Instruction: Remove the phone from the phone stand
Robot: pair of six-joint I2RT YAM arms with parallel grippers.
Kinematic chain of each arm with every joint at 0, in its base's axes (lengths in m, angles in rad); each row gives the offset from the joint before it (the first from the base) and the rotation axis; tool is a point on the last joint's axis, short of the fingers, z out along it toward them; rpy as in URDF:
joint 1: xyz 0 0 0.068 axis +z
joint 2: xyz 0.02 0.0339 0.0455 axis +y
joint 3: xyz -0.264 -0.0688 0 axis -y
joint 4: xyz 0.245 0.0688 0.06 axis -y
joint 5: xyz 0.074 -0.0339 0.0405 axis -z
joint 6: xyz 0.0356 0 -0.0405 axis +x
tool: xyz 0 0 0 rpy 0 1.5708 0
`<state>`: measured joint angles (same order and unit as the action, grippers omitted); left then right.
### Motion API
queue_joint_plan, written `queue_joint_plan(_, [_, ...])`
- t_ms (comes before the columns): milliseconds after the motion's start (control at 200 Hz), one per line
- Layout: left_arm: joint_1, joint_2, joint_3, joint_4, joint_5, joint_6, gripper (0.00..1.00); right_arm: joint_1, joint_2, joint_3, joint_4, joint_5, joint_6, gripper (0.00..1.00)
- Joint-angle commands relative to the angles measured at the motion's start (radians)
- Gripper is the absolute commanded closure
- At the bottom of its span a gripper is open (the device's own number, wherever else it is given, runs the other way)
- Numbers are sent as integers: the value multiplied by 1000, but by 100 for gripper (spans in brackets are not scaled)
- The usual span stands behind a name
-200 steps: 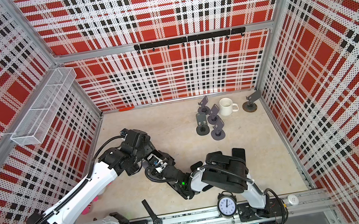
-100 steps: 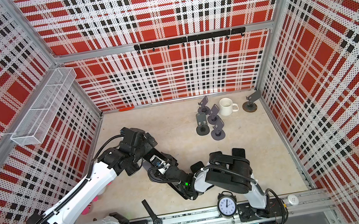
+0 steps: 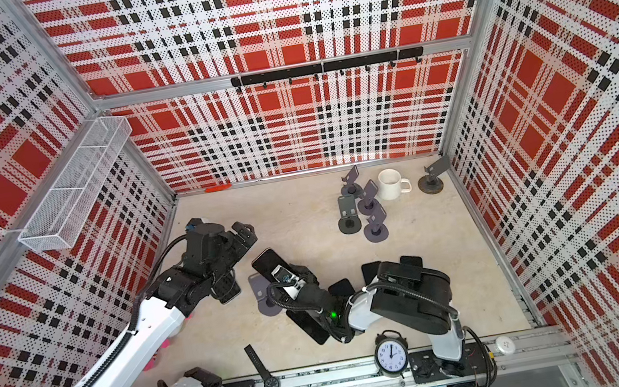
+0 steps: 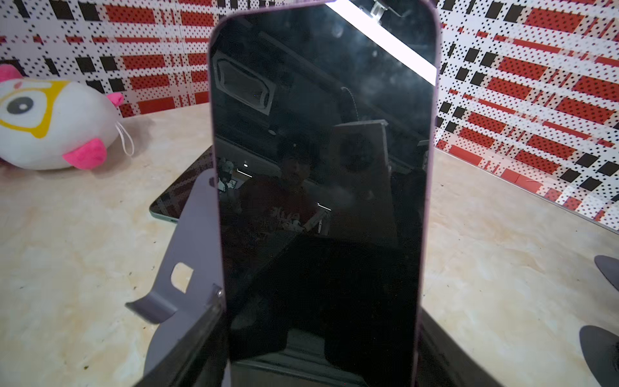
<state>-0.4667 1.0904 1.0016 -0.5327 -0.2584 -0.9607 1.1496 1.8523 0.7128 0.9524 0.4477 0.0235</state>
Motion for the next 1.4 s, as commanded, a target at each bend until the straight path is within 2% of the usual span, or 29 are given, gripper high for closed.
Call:
queue_joint_plan(0, [31, -28, -21, 38, -10, 29, 2, -21, -81, -2, 5, -49, 69, 49])
queue_joint_plan(210, [95, -78, -78, 78, -84, 49, 2, -112, -157, -21, -142, -149, 203, 52])
queue_joint_plan(441, [211, -127, -157, 165, -91, 82, 2, -233, -217, -20, -342, -304, 322, 54])
queue_joint_plan(501, [262, -138, -175, 185, -81, 90, 2, -256, -222, -10, -396, -316, 319, 54])
queue_joint_plan(752, [343, -151, -226, 239, -29, 113, 2, -349, -209, 68, -620, -372, 321, 52])
queue_joint_plan(1072, [377, -152, -281, 280, 24, 112, 2, -452, -184, 161, -861, -409, 298, 52])
queue_joint_plan(1258, [393, -142, -279, 284, 46, 123, 2, -518, -144, 235, -1019, -470, 274, 52])
queue_joint_plan(1393, [402, -139, -279, 284, 54, 130, 2, -527, -110, 296, -1121, -432, 260, 52])
